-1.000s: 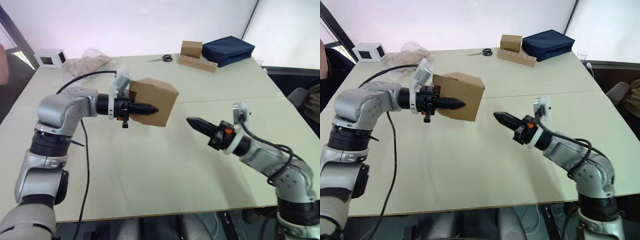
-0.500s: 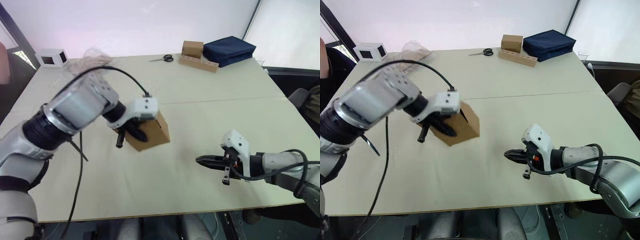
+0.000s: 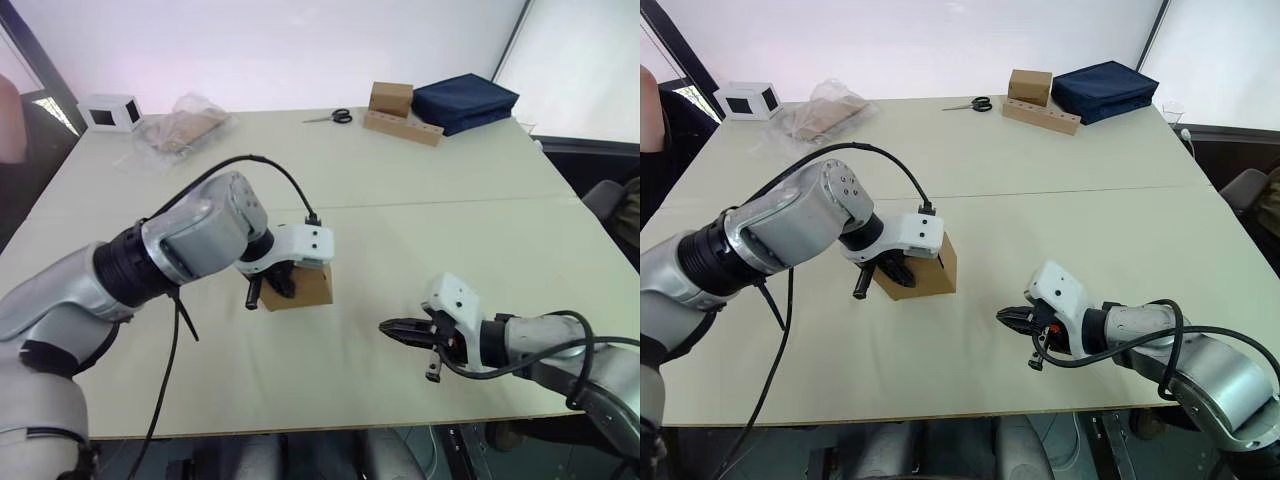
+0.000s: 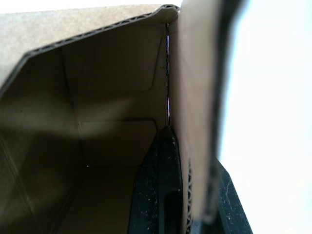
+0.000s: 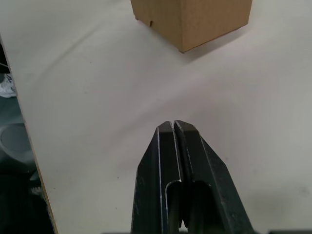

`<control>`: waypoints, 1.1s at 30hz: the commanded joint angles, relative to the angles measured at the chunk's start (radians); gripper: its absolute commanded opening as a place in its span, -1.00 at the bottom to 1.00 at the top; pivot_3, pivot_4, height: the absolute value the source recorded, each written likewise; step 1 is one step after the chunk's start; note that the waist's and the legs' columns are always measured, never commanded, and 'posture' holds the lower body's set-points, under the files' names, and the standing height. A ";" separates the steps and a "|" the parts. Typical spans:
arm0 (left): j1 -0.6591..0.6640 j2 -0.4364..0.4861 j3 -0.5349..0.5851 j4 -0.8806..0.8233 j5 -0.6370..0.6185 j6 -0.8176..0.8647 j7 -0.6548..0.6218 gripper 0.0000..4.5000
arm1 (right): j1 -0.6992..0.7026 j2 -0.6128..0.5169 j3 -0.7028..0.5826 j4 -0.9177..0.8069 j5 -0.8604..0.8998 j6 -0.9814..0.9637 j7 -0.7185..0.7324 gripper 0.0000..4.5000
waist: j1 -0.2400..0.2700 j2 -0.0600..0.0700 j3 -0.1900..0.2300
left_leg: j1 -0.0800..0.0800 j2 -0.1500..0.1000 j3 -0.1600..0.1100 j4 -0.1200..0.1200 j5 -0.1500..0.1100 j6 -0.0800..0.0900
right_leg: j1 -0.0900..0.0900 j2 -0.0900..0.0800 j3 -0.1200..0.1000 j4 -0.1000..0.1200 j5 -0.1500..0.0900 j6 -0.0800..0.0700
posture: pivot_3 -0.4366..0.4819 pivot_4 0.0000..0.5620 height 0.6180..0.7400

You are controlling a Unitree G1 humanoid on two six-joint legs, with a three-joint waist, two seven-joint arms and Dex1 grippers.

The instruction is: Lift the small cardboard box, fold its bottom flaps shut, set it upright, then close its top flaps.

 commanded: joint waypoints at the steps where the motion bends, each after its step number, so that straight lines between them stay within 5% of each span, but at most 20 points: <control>1: -0.010 0.019 0.019 -0.077 -0.018 0.040 -0.006 -1.00 | -0.005 0.017 -0.006 -0.008 -0.029 -0.033 0.007 -0.99 | -0.002 0.000 0.000 | 0.000 0.000 0.000 0.000 0.000 0.000 | 0.000 0.000 0.000 0.000 0.000 0.000 | -0.05 -0.47 1.00; 9: 0.039 0.024 0.005 -0.156 -0.023 0.063 0.035 -1.00 | -0.019 0.034 0.011 0.029 -0.072 -0.055 0.029 -0.99 | -0.001 0.000 0.000 | 0.000 0.000 0.000 0.000 0.000 0.000 | 0.000 0.000 0.000 0.000 0.000 0.000 | -0.05 -0.47 1.00; 12: 0.036 0.005 0.009 -0.159 -0.029 0.085 0.055 -0.66 | -0.020 0.039 0.012 0.030 -0.080 -0.052 0.035 -1.00 | 0.003 0.000 0.000 | 0.000 0.000 0.000 0.001 0.000 0.000 | 0.000 0.000 0.000 0.000 0.000 0.000 | -0.05 -0.47 1.00; 19: -0.015 -0.031 0.055 -0.121 -0.108 0.188 0.058 0.62 | -0.016 0.042 0.000 0.050 -0.093 -0.056 0.060 -1.00 | 0.014 0.000 0.000 | 0.000 0.000 0.000 0.001 0.000 0.000 | 0.000 0.000 0.000 0.001 0.000 0.000 | -0.05 -0.47 1.00; 28: -0.143 -0.109 0.297 0.102 -0.351 0.399 0.027 0.62 | -0.051 0.055 -0.028 0.121 -0.083 -0.089 0.117 -1.00 | 0.009 0.000 0.000 | 0.000 0.000 0.000 0.001 0.000 0.001 | 0.000 0.000 0.000 0.001 0.000 0.000 | -0.05 -0.47 1.00; 33: -0.129 -0.123 0.560 0.276 -0.413 0.385 0.098 0.62 | -0.107 0.120 -0.082 0.175 -0.025 -0.097 0.129 -1.00 | 0.002 0.001 0.000 | 0.001 0.000 0.000 0.001 0.000 0.001 | 0.000 0.000 0.000 0.002 0.000 0.000 | -0.05 -0.47 1.00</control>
